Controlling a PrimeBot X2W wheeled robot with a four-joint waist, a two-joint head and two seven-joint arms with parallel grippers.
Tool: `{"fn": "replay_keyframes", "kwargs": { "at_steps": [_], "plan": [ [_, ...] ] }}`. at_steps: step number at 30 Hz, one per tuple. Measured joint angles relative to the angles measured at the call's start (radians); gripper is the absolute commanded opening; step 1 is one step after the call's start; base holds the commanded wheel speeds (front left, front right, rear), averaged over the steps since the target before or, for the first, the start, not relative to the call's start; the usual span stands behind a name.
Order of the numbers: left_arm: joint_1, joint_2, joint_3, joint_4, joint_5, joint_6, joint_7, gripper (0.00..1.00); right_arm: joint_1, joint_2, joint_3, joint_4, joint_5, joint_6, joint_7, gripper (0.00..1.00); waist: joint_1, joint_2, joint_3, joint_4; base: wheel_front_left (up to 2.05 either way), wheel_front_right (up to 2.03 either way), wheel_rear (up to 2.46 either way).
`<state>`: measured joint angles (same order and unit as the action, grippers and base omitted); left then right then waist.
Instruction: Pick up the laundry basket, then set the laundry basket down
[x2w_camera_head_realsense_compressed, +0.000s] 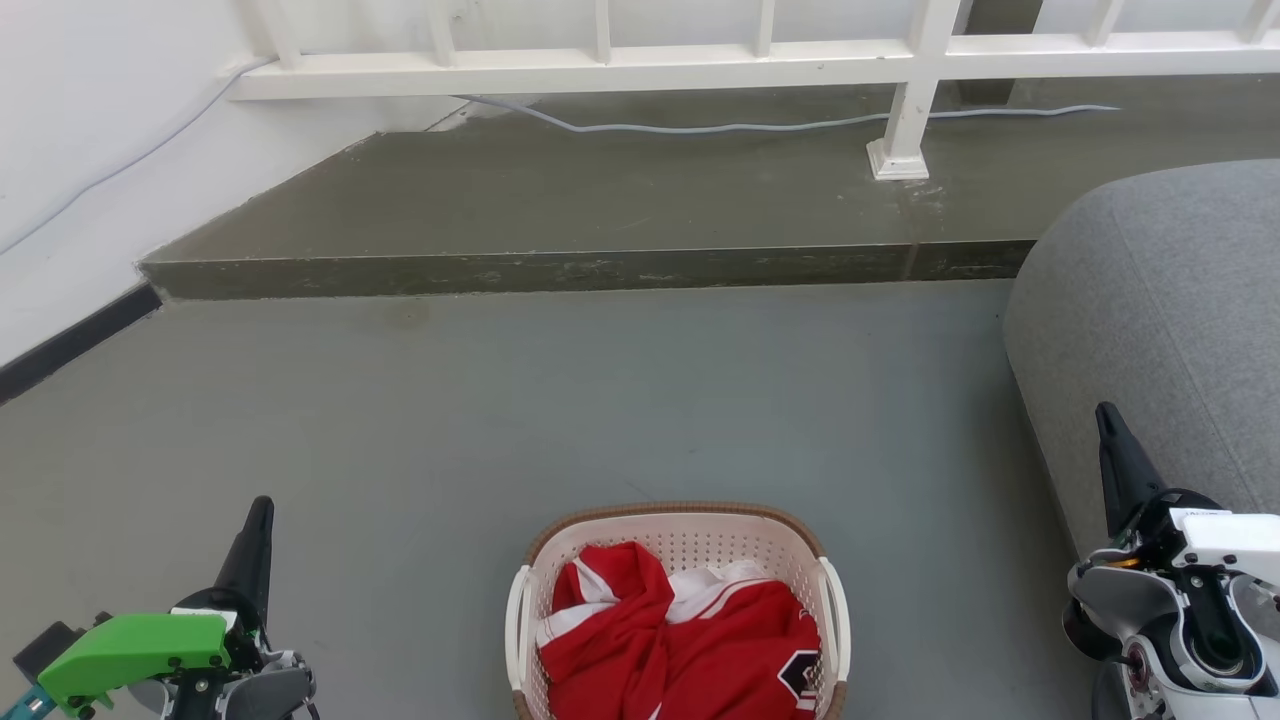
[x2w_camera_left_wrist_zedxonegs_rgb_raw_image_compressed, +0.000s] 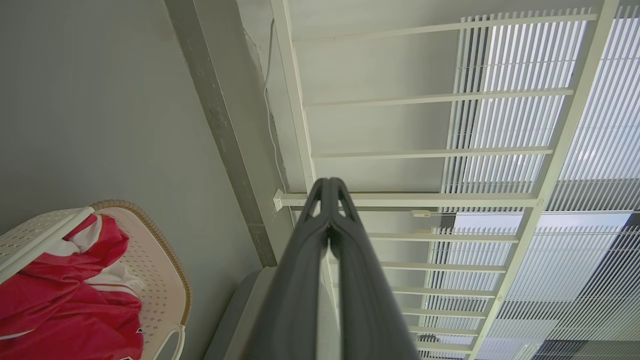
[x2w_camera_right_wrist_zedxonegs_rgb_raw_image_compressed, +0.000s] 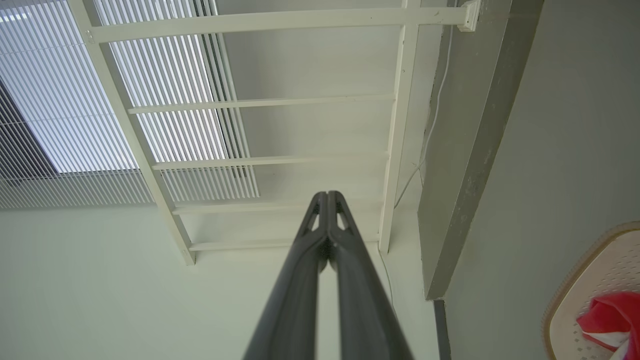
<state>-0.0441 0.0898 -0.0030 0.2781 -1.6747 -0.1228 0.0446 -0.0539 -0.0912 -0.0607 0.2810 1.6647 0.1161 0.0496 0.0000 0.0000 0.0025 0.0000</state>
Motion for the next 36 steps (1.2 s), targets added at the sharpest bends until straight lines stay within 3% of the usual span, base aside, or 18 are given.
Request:
{"fn": "replay_keyframes", "kwargs": {
  "at_steps": [36],
  "plan": [
    [-0.001, -0.001, 0.002, 0.0, 0.0, 0.0, 0.003, 0.0, 0.0, 0.004, -0.003, 0.0, 0.0, 0.0, 0.001, 0.0, 0.0, 0.0, 0.0, 0.0, 0.0, 0.0, 0.0]
  ]
}}
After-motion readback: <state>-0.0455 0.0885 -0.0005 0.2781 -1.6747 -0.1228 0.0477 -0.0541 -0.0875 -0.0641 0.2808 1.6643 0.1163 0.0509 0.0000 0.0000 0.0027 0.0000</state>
